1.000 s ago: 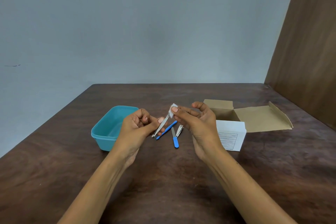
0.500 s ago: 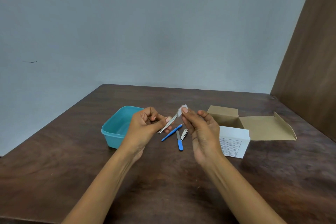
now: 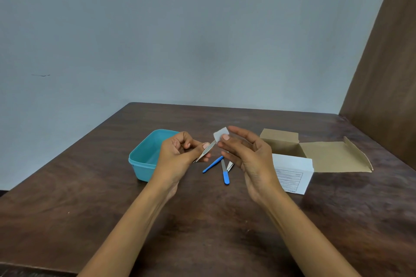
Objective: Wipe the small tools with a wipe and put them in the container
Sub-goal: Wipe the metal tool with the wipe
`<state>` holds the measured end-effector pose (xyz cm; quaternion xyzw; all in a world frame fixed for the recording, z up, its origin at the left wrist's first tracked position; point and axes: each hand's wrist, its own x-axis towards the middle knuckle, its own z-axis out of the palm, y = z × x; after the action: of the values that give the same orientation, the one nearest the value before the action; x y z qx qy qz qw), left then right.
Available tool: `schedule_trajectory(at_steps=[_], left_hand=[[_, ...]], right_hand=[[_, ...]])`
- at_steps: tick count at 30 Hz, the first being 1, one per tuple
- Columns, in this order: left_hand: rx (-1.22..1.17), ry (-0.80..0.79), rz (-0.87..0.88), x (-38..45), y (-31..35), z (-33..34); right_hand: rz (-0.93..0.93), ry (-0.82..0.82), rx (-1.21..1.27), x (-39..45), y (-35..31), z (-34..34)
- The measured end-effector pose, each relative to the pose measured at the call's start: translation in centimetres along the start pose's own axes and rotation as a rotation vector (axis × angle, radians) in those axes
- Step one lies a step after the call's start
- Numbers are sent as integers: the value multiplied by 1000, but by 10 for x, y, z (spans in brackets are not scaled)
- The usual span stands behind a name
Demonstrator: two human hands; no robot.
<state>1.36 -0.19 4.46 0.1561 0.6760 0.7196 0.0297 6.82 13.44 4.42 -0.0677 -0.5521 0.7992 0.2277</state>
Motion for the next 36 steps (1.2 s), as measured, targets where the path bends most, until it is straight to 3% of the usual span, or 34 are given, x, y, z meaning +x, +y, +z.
schedule_trajectory(at_steps=[9,19,24,31,36], left_hand=[[57,23,24,-1,-1,2],[0,32,-31,-2,1,0],[36,69,7,0,-3,-1],[37,105,32,2,-4,-1],[101,120,125,4,-6,-9]], right_hand=[[-28,6,-42,5,4,-6],[-148,-143,-436,12,-1,-11],[-170,-297,-609,9,6,-8],[-142,-140,-650,14,9,-9],[-360,-84,-867,12,21,-9]])
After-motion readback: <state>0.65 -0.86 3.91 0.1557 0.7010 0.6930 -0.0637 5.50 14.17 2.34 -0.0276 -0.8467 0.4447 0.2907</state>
